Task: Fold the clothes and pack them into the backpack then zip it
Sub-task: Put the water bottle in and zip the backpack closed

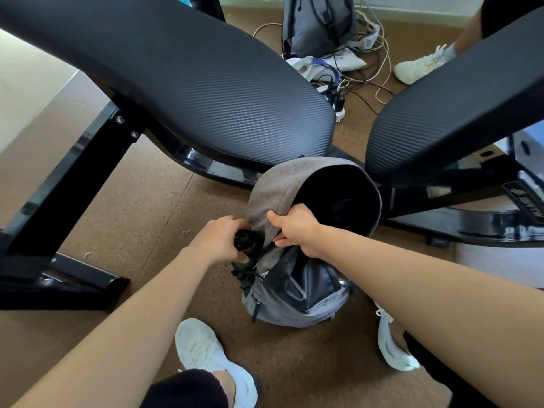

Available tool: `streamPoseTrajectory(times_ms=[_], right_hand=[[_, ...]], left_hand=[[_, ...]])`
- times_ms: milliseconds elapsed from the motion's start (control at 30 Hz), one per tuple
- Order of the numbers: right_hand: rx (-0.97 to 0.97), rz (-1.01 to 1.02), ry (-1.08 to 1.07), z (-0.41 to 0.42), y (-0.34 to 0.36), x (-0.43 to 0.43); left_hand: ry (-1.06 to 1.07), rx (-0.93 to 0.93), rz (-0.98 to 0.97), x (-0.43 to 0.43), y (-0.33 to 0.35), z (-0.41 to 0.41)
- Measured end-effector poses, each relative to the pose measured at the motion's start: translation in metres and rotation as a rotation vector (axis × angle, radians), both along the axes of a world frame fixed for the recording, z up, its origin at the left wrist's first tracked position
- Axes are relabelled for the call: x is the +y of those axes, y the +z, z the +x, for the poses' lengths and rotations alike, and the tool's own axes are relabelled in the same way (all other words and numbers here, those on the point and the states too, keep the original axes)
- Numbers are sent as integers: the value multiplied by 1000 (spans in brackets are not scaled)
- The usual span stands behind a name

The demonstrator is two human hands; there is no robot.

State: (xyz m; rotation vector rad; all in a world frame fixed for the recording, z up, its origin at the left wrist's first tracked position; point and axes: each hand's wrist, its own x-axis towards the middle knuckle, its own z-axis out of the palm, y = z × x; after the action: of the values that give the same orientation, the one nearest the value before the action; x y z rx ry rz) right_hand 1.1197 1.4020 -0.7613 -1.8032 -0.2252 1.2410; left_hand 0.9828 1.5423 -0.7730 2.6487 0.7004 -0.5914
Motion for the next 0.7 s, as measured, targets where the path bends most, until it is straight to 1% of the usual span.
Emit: streamPoseTrajectory(times_ms=[100,233,333,367,433,533,567,633,700], right_hand=[[-17,-5,17,3,1,-1],[-54,-4,40,4,3,0],[-51,-9,45,2,1,2],[-49,-7,50,2,2,2],[-54,2,65,2,2,1],[-73,0,83,6,2,-3],[-73,-3,77,7,3,-4],[-82,0,74,7,3,-5],[-100,12,87,7,3,-5]], left_hand=[[32,35,7,-4,-1,2],[146,-10,184,-11,-2,3],[152,-4,271,-16,-1,5],[150,-13,267,-16,-2,5],[121,-29,190,-11,-5,2],[-49,7,4,1,-10,-6],[-89,12,-5,5,-13,-11],[-125,33,52,13,-14,-18],[-104,73,37,17,-12,-18]])
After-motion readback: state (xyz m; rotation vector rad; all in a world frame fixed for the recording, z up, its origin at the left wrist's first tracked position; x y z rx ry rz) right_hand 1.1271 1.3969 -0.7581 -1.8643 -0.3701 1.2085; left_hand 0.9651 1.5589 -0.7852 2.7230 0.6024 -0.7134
